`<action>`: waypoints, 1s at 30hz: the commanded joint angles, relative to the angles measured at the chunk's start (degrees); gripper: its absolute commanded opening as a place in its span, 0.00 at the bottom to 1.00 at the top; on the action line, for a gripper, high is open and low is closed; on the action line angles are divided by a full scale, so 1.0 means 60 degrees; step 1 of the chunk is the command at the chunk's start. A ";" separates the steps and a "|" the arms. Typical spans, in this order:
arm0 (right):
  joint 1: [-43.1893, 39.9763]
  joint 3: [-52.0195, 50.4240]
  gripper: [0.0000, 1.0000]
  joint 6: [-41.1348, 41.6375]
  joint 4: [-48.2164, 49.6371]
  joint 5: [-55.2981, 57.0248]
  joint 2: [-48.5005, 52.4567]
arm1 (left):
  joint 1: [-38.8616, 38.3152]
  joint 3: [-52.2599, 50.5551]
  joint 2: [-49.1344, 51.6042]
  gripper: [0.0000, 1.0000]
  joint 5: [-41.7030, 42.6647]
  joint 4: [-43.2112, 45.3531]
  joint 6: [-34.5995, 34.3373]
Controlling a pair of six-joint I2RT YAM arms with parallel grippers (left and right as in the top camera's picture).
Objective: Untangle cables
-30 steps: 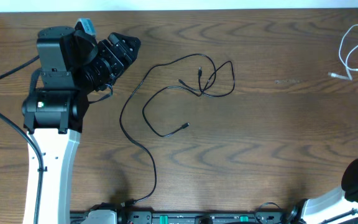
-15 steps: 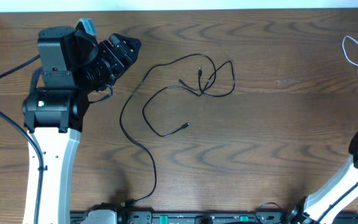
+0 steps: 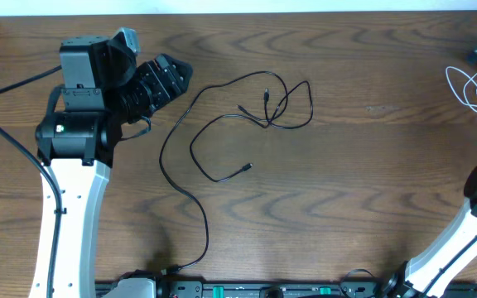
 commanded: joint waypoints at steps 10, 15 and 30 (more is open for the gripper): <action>0.2779 0.0197 0.99 -0.0914 -0.2845 -0.3767 -0.2830 | -0.1275 -0.0379 0.0404 0.76 -0.1104 -0.1184 0.3209; 0.4087 0.0135 0.99 -0.0408 -0.3100 -0.3748 -0.2470 | -0.1268 -0.0379 0.0914 0.76 -0.1880 -0.1297 0.3340; 0.7074 0.0135 0.76 0.2958 -0.2718 -0.2149 -0.0033 | -0.0616 -0.0379 0.1045 0.77 -0.2492 -0.1654 0.3457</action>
